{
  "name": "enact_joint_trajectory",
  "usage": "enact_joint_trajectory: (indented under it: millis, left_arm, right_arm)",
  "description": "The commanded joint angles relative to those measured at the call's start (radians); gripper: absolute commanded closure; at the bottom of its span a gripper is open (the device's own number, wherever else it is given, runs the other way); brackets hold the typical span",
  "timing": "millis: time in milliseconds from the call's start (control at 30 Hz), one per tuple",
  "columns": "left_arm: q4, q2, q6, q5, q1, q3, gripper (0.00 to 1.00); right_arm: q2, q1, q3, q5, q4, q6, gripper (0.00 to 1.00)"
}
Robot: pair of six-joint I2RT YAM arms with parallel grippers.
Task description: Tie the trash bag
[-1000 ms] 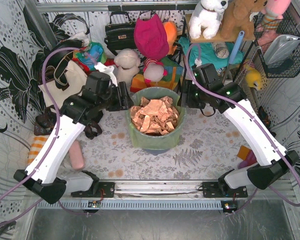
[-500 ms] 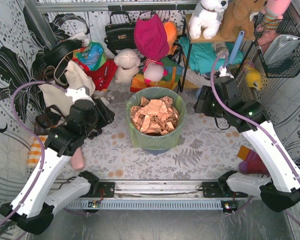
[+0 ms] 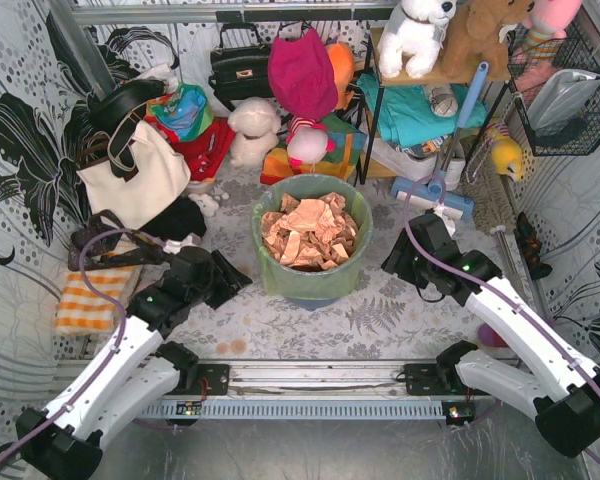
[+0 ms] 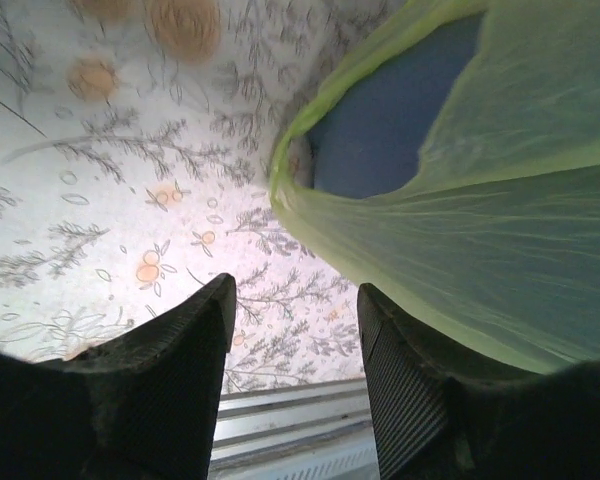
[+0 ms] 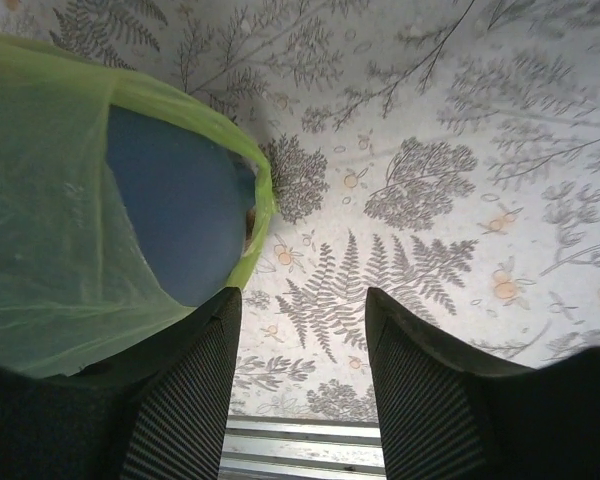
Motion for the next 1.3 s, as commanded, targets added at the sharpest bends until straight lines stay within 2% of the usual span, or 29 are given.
enact_joint_trajectory:
  millis: [0, 333, 767, 900, 1267]
  left_arm:
    - [0.229, -0.013, -0.114, 0.147, 0.003, -0.122, 0.39]
    - [0.567, 0.065, -0.256, 0.293, 0.007, -0.343, 0.37]
    - [0.612, 0.087, -0.365, 0.22, 0.089, -0.432, 0.36]
    - [0.686, 0.101, -0.414, 0.21, 0.103, -0.445, 0.44]
    - [0.799, 0.33, -0.408, 0.331, 0.103, -0.392, 0.44]
  right_arm:
    - [-0.021, -0.003, -0.091, -0.085, 0.146, 0.101, 0.48]
    - [-0.027, -0.003, -0.231, -0.147, 0.283, 0.181, 0.5]
    - [-0.039, -0.003, -0.235, -0.157, 0.286, 0.199, 0.51]
    - [-0.036, -0.003, -0.23, -0.16, 0.286, 0.204, 0.52]
    - [-0.024, -0.003, -0.207, -0.152, 0.277, 0.208, 0.53]
